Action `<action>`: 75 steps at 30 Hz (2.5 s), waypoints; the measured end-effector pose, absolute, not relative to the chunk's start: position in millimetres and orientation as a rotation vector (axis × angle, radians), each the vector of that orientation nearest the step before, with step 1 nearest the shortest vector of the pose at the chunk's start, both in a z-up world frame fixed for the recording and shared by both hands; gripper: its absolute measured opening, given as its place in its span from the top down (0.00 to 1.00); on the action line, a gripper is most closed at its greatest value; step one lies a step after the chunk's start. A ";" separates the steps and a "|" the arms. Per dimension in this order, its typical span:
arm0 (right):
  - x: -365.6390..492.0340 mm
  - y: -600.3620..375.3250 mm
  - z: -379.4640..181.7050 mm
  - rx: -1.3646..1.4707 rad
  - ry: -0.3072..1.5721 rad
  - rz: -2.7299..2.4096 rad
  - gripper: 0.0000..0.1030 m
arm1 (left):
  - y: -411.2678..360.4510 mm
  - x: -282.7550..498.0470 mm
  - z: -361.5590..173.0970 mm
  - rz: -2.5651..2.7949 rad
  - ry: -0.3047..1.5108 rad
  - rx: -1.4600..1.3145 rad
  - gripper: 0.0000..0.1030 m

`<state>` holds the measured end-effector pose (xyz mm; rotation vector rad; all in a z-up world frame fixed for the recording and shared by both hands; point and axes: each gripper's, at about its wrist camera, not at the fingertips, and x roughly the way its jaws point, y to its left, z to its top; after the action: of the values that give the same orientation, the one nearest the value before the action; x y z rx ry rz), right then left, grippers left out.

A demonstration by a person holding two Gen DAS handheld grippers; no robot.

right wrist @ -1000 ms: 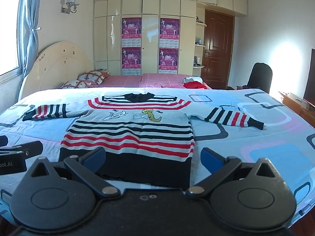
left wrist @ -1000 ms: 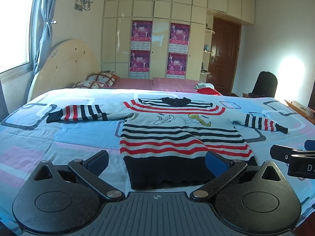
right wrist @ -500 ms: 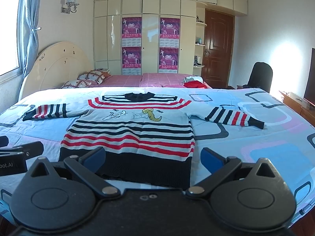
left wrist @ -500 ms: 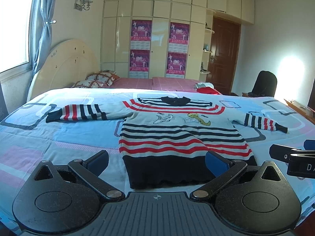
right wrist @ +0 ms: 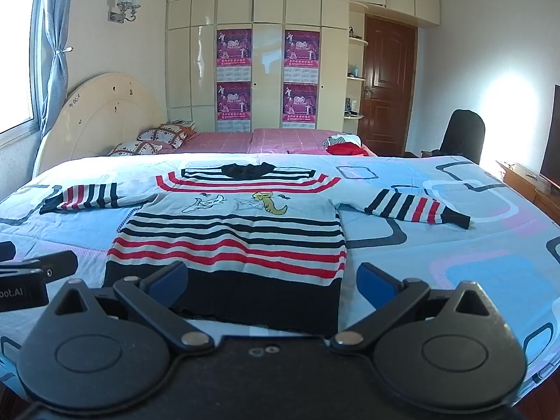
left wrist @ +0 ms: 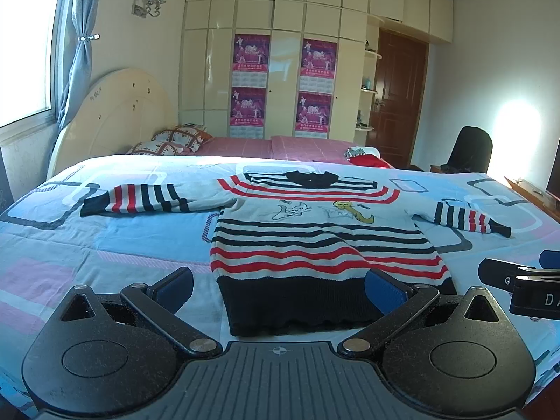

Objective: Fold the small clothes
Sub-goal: 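Grasp the sleeve cuff with the right gripper and lift it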

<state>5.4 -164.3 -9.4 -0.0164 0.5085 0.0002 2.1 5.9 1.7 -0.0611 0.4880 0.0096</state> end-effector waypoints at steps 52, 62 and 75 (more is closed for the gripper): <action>304.4 -597.2 -191.8 1.009 0.516 -0.522 0.92 | -66.4 334.3 -84.6 0.052 0.754 -0.295 0.00; 355.2 -466.9 -79.7 0.478 0.404 -0.248 0.93 | -3.9 330.1 -83.0 0.140 0.707 -0.332 0.00; 433.1 -201.8 -96.4 0.231 0.607 0.274 0.89 | 82.6 317.0 -96.5 0.209 0.706 -0.366 0.00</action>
<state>433.1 -201.8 -96.4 0.2313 0.6070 0.2736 317.0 82.6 -96.5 -0.3662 0.7063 0.2090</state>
